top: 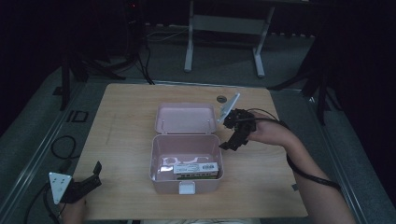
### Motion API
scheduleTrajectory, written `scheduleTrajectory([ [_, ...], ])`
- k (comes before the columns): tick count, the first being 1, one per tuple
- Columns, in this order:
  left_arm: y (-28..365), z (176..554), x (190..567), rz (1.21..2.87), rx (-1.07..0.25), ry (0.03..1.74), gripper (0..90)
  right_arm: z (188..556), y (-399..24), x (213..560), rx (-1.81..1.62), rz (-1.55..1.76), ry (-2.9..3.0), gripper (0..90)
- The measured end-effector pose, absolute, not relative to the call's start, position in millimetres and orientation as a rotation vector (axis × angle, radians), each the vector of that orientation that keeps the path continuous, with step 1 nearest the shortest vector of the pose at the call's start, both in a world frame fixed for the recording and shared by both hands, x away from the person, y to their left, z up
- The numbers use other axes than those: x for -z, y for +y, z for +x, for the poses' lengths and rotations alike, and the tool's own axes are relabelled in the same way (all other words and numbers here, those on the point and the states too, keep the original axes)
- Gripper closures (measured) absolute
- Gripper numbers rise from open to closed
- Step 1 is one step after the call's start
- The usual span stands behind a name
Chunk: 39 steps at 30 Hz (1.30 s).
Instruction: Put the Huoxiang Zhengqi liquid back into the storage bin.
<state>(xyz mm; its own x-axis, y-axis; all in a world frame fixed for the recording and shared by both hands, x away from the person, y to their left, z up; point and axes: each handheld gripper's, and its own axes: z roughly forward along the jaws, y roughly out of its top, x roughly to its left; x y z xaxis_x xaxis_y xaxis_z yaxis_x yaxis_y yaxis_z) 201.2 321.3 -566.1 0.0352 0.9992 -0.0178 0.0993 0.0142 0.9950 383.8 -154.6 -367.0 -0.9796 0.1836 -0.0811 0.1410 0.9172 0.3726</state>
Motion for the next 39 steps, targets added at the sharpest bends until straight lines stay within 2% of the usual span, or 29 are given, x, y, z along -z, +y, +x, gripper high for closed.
scheduleTrajectory([
  [12, 321, 201, 566, 1.286, -1.123, 1.262, 0.2, 402, -215, 407, -0.681, 0.472, 2.838, 13.7],
  [16, 321, 201, 566, 1.287, -1.123, 1.262, 0.2, 408, -241, 431, -0.778, 0.598, 2.721, 13.7],
  [30, 321, 201, 566, 1.287, -1.123, 1.263, 0.2, 412, -290, 496, -0.944, 0.909, 2.440, 13.5],
  [39, 321, 201, 566, 1.288, -1.125, 1.263, 0.2, 408, -308, 521, -0.991, 1.033, 2.260, 13.5],
])
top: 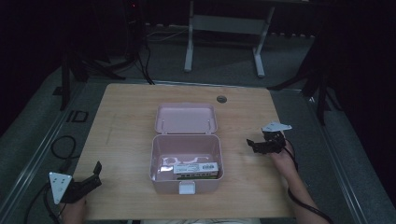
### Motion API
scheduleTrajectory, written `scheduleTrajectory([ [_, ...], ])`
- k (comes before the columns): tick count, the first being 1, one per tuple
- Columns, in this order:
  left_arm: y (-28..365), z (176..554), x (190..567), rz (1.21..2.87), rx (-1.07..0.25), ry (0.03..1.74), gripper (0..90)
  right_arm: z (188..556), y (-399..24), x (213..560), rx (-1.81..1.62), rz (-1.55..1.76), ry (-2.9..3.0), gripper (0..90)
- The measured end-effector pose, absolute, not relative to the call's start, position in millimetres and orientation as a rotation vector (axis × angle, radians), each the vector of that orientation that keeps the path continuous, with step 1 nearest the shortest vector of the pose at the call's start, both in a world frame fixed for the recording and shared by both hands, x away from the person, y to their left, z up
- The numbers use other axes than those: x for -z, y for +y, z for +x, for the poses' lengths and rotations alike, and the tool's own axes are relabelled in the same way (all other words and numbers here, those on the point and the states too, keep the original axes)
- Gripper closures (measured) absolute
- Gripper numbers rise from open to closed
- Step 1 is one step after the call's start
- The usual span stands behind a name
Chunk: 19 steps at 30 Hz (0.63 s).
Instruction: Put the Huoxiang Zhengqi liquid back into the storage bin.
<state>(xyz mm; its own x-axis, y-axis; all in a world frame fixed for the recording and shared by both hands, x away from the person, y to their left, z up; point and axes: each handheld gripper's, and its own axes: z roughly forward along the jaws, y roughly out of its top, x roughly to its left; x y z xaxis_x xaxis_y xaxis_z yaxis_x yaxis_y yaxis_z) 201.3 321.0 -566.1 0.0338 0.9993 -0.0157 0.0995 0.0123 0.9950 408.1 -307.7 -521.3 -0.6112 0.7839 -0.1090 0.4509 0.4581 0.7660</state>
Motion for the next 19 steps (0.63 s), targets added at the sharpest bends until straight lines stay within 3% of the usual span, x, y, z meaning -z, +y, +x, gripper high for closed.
scheduleTrajectory([
  [19, 321, 201, 566, 1.285, -1.125, 1.262, 0.2, 409, -331, 542, -1.050, 1.272, 2.024, 13.7],
])
